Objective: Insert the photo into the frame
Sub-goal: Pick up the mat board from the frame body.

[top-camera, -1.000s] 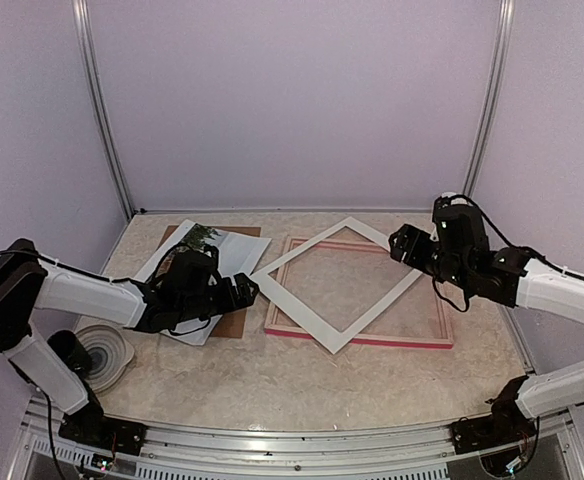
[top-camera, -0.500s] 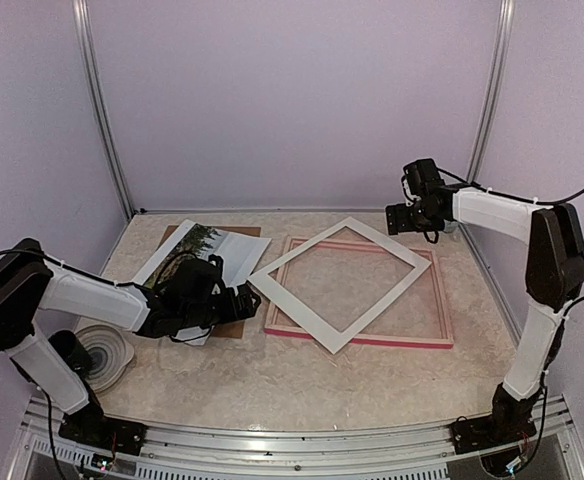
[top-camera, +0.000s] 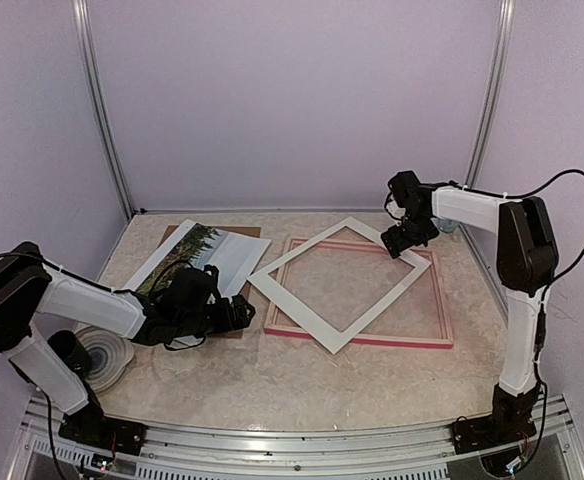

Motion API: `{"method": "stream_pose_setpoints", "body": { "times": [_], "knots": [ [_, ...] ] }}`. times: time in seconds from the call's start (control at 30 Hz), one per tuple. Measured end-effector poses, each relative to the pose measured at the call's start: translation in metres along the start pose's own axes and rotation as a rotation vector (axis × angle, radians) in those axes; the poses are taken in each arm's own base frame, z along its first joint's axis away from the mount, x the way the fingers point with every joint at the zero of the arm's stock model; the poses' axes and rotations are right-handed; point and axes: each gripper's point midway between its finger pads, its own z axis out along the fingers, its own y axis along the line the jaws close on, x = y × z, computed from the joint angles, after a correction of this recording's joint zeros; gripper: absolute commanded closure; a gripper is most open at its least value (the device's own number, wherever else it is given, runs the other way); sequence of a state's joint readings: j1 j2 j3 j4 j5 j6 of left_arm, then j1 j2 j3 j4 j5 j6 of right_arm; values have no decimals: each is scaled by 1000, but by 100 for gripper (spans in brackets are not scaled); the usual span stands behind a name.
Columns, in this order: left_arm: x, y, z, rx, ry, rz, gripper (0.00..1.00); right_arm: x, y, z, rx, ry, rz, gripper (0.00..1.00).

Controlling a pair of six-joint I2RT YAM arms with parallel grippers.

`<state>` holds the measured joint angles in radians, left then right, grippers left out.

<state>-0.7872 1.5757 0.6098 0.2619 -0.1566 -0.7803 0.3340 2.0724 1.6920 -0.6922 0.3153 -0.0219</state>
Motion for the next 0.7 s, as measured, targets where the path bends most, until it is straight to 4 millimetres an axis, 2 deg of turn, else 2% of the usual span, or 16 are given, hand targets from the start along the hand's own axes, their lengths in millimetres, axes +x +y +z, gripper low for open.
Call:
{"method": "stream_pose_setpoints", "body": {
  "times": [0.1, 0.23, 0.53, 0.7],
  "knots": [
    [0, -1, 0, 6, -2, -3, 1, 12, 4, 12, -7, 53, -39, 5],
    [2, 0, 0, 10, 1, -6, 1, 19, 5, 24, -33, 93, -61, 6],
    [8, 4, 0, 7, 10, -7, 1, 11, -14, 31, -110, 74, -40, 7],
    [8, 4, 0, 8, 10, -6, 1, 17, -11, 46, -154, 93, -45, 8]
  ]
}}
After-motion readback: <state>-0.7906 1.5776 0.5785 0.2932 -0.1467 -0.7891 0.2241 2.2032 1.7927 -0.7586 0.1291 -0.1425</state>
